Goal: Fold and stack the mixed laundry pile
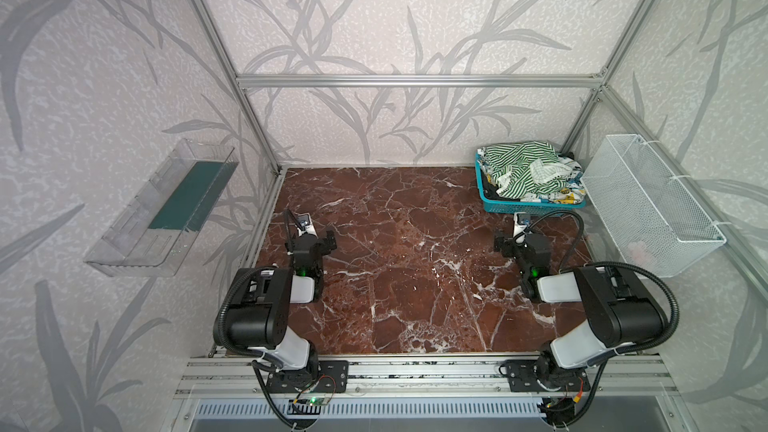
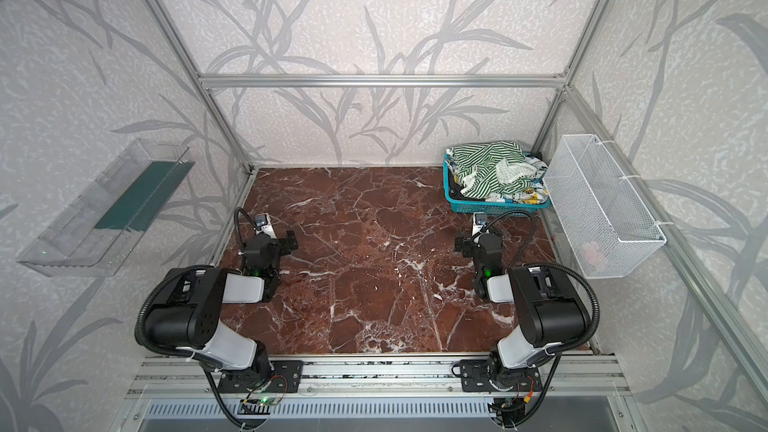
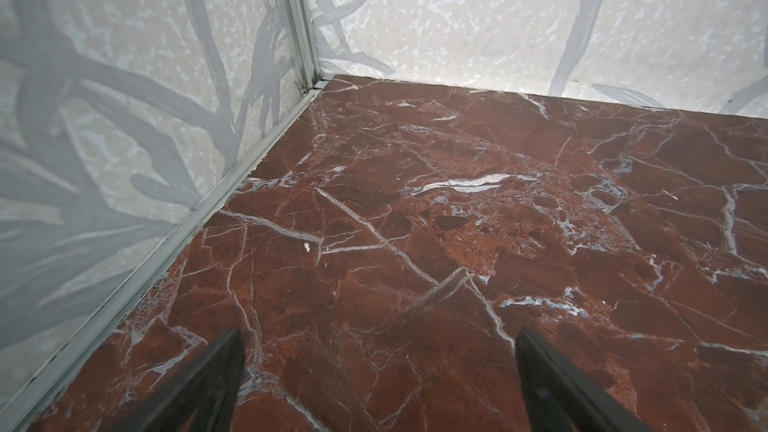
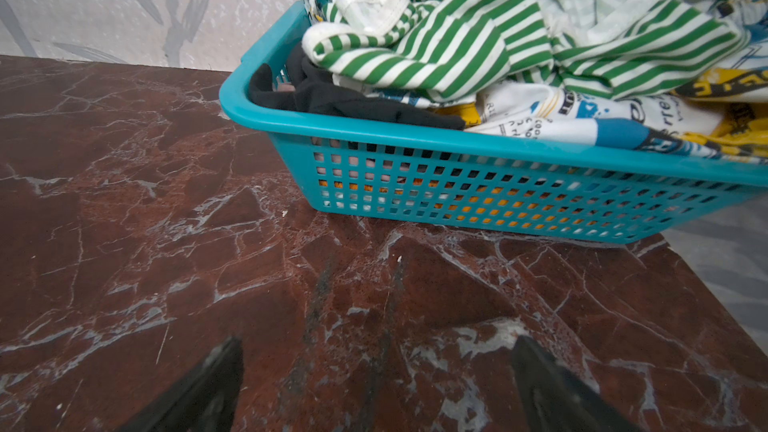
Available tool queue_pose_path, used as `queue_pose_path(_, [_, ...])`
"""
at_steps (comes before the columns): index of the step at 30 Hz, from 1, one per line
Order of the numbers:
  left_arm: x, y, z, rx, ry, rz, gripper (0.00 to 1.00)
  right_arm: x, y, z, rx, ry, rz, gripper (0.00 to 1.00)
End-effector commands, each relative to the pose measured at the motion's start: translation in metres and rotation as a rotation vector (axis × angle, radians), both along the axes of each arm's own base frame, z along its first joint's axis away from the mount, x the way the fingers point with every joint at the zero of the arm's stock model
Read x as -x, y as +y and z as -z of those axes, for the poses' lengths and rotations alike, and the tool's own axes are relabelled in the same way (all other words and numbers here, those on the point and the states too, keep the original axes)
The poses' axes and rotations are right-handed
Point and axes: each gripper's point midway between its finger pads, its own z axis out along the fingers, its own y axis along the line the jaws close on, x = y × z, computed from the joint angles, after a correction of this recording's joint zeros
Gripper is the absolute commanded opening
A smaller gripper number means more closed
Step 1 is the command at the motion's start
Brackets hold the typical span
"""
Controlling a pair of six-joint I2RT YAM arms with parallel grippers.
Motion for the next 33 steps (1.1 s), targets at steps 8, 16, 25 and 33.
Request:
queue_pose_path(8, [-0.004, -0.002, -0.002, -0.012, -0.002, 0.007, 0.99, 0.000, -0.002, -0.005, -0.002, -0.028, 0.015, 0.99])
queue_pose_path(16, [-0.004, -0.001, -0.003, -0.012, -0.003, 0.005, 0.99, 0.000, -0.001, -0.005, -0.002, -0.028, 0.013, 0.99])
queue_pose_path(25, [0.004, -0.006, -0.025, -0.085, -0.023, -0.037, 0.99, 0.005, 0.001, -0.020, 0.028, -0.050, 0.023, 0.99])
queue_pose_path(33, [0.022, -0.039, -0.105, -0.028, -0.008, 0.002, 0.99, 0.019, 0.024, -0.102, 0.066, 0.030, 0.003, 0.96])
